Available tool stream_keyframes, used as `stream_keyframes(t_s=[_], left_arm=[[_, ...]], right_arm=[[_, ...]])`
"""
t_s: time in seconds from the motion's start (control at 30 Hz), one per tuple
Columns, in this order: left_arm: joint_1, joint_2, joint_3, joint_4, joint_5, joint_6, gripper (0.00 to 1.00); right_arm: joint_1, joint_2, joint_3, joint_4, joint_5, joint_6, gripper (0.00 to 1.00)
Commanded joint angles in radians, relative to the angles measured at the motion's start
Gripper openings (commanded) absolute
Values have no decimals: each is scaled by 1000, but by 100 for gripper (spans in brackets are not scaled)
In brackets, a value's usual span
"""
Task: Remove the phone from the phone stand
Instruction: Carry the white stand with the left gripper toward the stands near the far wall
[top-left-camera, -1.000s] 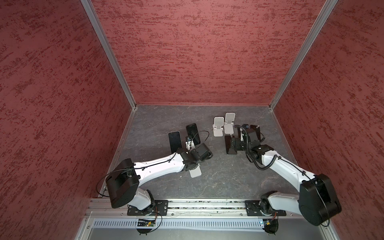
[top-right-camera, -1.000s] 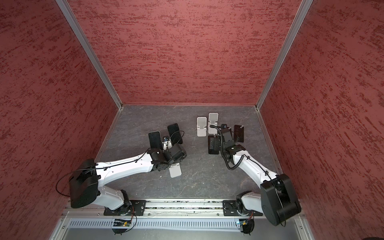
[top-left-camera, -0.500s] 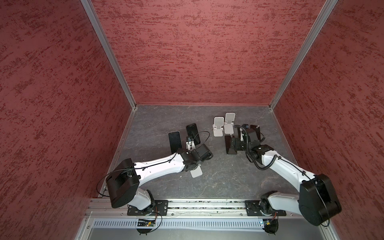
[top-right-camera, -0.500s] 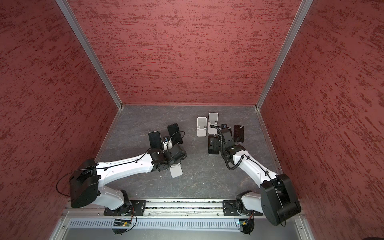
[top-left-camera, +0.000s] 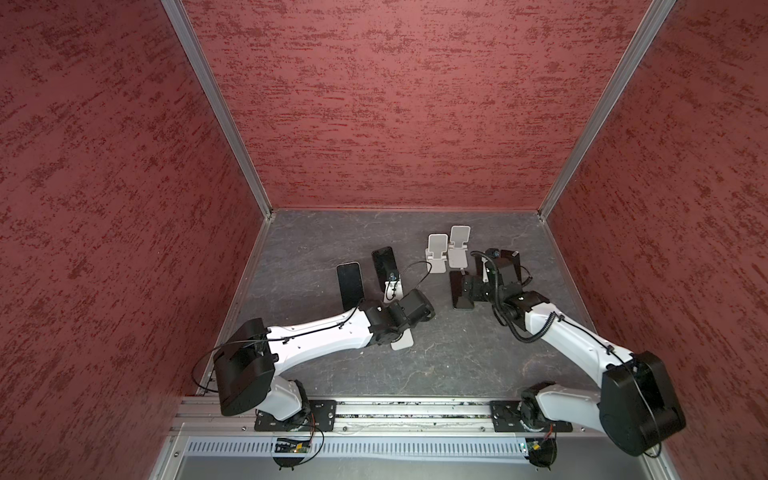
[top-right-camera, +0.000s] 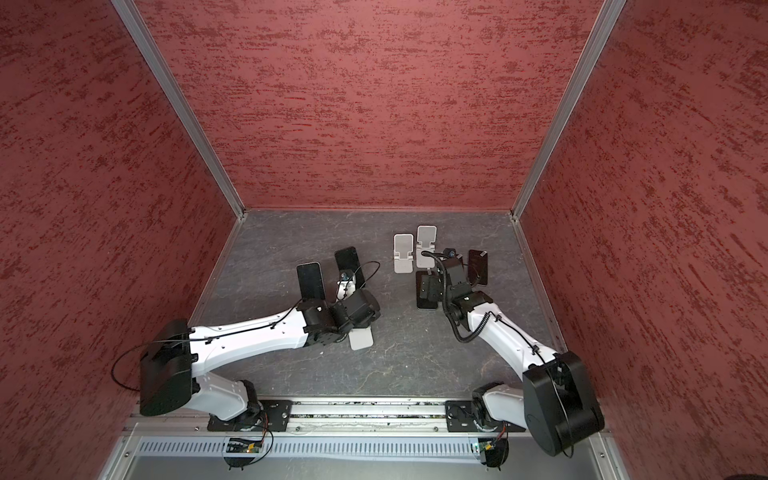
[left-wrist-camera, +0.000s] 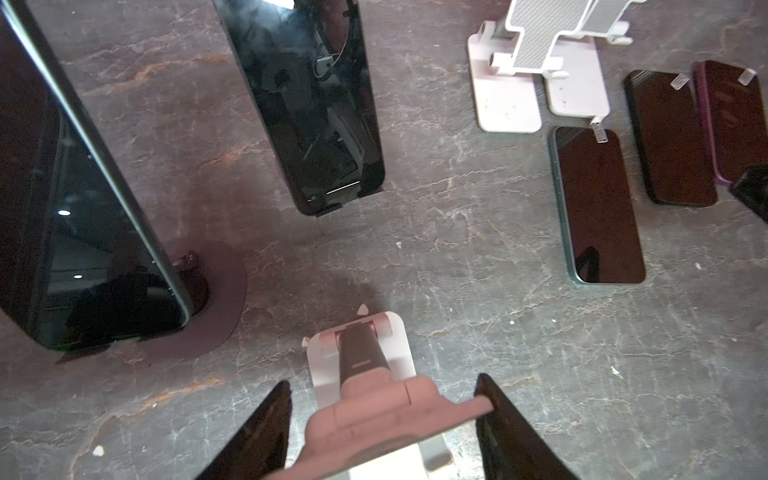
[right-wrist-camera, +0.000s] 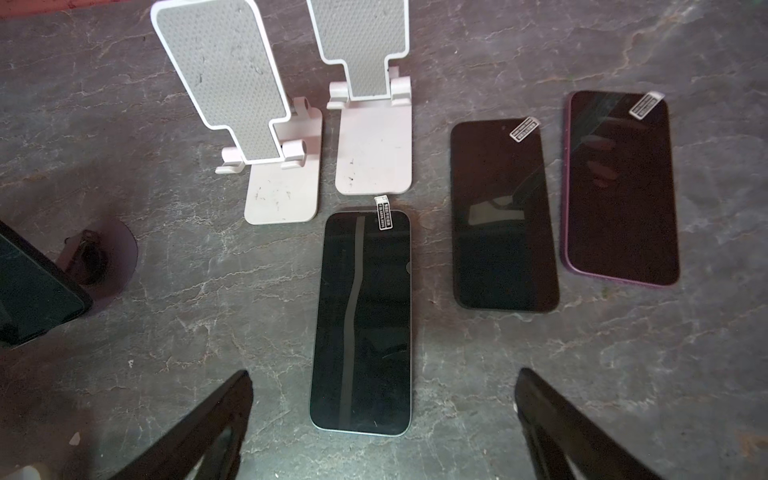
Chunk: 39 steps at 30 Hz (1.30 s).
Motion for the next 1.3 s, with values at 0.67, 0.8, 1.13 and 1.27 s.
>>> stream_keyframes(t_s=[0.67,0.8,1.13,1.27], left_arm=[[122,283,333,127,181,285,58],[171,338,387,122,216,319,58],[294,450,510,142,278,436,58],[332,496,563,157,315,471,58]], right_arm=[[-79,-67,-36,18,18,42,99],[-81,-67,-38,20,13,42,99],[-84,-75,-41,19,15,37,99],[-84,-73,-41,21,18,34,99]])
